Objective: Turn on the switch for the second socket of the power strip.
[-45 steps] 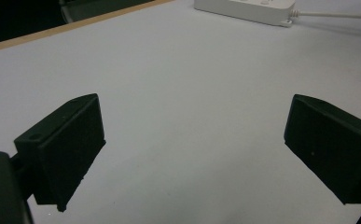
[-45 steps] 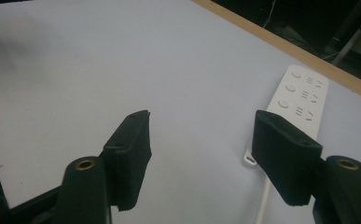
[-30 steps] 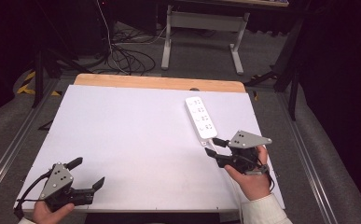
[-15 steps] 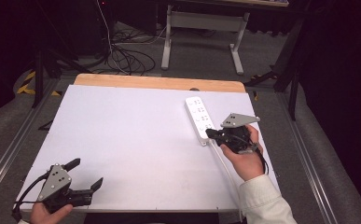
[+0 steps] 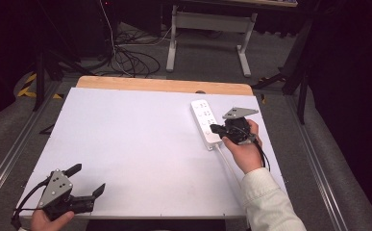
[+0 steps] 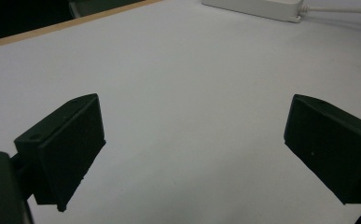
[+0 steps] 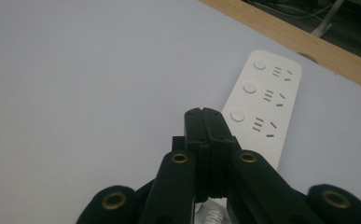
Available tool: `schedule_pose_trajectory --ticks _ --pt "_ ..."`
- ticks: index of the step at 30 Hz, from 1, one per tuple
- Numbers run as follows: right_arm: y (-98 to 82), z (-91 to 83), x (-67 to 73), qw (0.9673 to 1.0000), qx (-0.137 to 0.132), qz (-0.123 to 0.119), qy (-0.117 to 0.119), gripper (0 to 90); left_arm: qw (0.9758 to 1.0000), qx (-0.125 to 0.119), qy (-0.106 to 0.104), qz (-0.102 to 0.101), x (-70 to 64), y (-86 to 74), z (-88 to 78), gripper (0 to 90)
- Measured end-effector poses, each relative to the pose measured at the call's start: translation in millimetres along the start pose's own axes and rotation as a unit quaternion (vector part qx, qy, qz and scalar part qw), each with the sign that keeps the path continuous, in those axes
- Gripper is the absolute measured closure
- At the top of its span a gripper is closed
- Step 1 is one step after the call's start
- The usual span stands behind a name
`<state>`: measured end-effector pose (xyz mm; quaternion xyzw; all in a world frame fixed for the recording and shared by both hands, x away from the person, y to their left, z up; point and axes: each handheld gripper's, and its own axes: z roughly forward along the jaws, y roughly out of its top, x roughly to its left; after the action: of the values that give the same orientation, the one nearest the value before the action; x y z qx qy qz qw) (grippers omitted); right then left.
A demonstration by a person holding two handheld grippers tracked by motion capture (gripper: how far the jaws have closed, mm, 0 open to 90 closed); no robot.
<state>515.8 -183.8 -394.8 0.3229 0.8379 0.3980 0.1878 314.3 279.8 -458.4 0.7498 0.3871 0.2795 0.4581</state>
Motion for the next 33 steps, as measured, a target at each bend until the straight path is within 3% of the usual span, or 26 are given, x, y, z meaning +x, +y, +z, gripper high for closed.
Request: schedule_pose_trajectory --ticks 11,20,33 --pt "0.3 31.0 -11.9 0.9997 -0.001 0.012 -0.022 90.0 1.0000 0.002 0.002 0.001 1.0 0.0 0.7 5.4" --pt "-3.5 47.7 -22.9 0.9991 -0.002 0.031 -0.029 90.0 1.0000 0.003 0.001 -0.004 0.8 -0.3 1.5 5.4" --pt "-7.5 66.1 -27.6 0.9981 -0.012 0.049 -0.035 90.0 1.0000 0.002 -0.001 -0.005 0.8 -0.3 1.5 5.4"
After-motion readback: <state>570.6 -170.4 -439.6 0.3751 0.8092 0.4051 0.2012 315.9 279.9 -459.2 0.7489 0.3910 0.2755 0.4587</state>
